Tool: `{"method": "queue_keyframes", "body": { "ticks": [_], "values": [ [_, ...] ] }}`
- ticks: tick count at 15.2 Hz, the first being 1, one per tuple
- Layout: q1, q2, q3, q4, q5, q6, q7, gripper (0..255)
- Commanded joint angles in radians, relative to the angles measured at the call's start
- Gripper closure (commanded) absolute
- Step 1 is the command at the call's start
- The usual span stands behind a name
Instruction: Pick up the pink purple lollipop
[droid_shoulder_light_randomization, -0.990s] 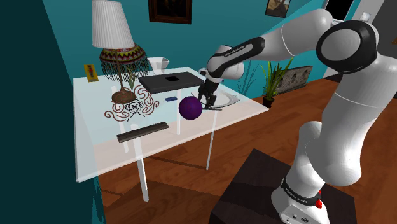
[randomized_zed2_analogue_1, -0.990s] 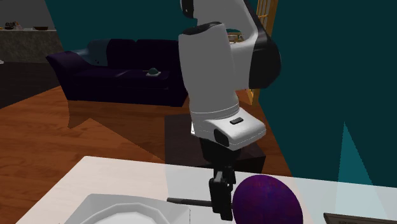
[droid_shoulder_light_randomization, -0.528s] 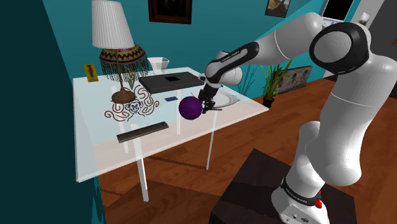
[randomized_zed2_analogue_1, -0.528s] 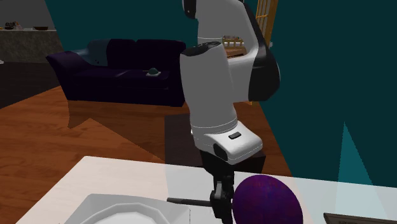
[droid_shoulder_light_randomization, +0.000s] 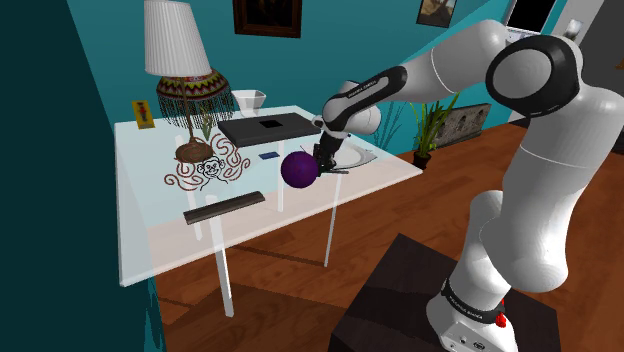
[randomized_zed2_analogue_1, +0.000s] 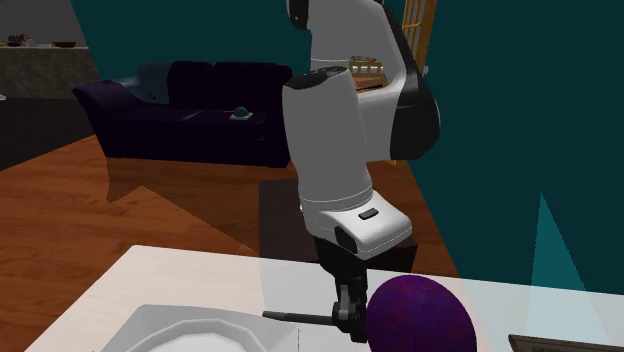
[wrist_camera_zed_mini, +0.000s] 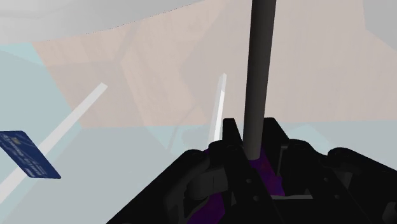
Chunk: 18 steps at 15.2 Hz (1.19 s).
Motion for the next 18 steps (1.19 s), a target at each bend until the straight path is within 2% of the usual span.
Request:
{"method": "queue_keyframes", "body": {
  "ticks": [1,11,18],
  "values": [
    [0.0,-0.001,0.0,-0.001,-0.001,0.0,0.0,255],
    [0.0,-0.085,0.0,0.057,-0.11,-0.114,0.095,255],
    [-0.003,-0.119,0.005,0.096,-0.149,-0.176,0.131,255]
  ]
}}
